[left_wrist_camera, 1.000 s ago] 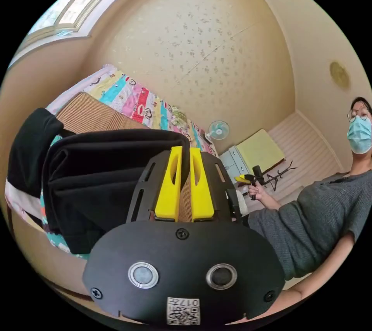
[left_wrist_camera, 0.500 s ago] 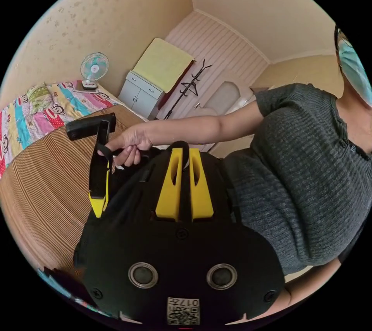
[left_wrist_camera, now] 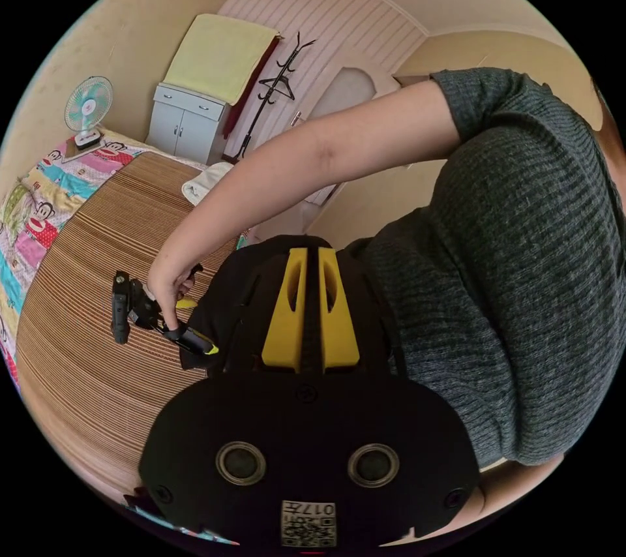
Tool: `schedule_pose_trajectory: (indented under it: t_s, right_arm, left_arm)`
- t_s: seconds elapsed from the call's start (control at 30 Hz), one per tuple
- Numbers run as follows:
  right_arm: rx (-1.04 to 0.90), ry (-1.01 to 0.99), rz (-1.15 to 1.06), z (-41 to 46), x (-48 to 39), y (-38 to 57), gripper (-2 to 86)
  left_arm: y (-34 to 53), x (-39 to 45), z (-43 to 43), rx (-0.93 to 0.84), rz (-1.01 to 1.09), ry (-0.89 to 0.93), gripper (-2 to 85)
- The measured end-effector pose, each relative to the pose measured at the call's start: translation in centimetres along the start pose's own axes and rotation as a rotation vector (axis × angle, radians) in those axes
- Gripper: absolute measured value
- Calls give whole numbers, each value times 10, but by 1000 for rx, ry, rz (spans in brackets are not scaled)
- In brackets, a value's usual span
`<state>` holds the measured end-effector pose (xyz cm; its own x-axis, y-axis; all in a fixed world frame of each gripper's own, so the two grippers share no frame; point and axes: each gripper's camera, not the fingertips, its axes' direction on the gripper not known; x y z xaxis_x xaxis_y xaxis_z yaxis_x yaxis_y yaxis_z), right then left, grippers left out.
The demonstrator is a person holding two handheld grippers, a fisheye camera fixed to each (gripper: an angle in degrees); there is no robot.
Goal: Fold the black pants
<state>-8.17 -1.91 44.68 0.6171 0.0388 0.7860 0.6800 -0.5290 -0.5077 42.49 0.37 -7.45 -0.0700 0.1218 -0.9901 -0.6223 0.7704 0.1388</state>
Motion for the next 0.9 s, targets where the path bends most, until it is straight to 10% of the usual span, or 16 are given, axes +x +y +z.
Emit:
schedule_pose_trajectory:
  t_s: [0.3,0.63,0.9]
  right_arm:
    - [153,-480,-130,37,51,11,138]
    - [1321,-1027,-676,22,105,202,23]
    - [1760,-753,-1302,-15,41,381,12]
  left_arm:
    - [-18,-18,31,-77,9,1,20]
    - [-38,-56,12,-88,31,-110,15]
    - [-38,-106,-69,185,-64,-210,7]
